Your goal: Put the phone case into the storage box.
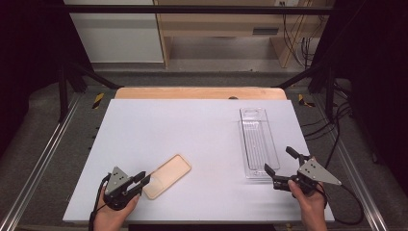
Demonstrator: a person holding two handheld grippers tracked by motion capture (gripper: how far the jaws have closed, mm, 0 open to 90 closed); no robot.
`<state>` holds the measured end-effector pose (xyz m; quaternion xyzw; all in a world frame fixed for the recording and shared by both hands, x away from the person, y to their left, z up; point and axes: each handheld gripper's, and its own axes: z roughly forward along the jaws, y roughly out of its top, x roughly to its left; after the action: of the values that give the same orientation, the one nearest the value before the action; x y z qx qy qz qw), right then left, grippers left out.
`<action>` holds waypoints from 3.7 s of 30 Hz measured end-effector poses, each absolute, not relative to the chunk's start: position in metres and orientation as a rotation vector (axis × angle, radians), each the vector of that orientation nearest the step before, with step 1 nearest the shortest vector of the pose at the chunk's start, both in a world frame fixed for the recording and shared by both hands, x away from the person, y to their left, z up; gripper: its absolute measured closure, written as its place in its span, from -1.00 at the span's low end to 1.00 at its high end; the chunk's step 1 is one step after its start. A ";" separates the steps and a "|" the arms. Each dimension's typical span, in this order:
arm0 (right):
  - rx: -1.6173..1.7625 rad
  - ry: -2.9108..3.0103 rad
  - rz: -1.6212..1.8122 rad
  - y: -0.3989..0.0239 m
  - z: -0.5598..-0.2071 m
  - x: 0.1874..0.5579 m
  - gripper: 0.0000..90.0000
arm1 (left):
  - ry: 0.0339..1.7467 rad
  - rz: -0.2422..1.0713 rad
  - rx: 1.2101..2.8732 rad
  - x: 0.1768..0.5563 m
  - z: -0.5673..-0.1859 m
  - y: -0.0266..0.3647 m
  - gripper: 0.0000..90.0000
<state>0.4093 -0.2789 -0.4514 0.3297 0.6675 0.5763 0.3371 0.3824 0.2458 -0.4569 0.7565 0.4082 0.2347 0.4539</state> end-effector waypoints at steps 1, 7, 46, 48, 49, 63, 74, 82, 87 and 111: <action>0.858 1.740 1.503 -0.279 -0.451 0.409 -0.92 | 1.001 0.588 1.863 0.383 -0.457 0.245 0.49; 0.857 1.740 1.500 -0.278 -0.451 0.409 -0.92 | 0.987 0.631 1.835 0.385 -0.456 0.243 -0.01; 0.854 1.763 1.481 -0.275 -0.454 0.410 -0.92 | 0.986 0.559 1.878 0.449 -0.461 0.241 -0.92; 0.849 1.767 1.480 -0.274 -0.454 0.410 -0.92 | 0.983 0.541 1.893 0.448 -0.462 0.241 -0.93; 0.847 1.769 1.478 -0.273 -0.454 0.410 -0.92 | 0.975 0.526 1.920 0.447 -0.464 0.241 -0.93; 0.849 1.769 1.481 -0.274 -0.454 0.411 -0.92 | 0.999 0.498 2.003 0.444 -0.466 0.238 -0.90; 0.845 1.774 1.474 -0.273 -0.454 0.411 -0.92 | 0.984 0.449 2.082 0.444 -0.469 0.232 -0.90; 0.841 1.777 1.469 -0.273 -0.454 0.411 -0.92 | 0.980 0.454 2.100 0.445 -0.470 0.232 -0.71; 0.838 1.777 1.468 -0.273 -0.454 0.410 -0.92 | 1.008 0.437 2.113 0.445 -0.471 0.236 -0.42; 0.838 1.790 1.454 -0.271 -0.455 0.411 -0.92 | 1.076 0.328 2.156 0.445 -0.475 0.253 0.76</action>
<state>0.4111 -0.2712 -0.4554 0.3216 0.6869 0.5578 0.3371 0.4448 0.2525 -0.4750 0.8312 0.4150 0.1266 0.3475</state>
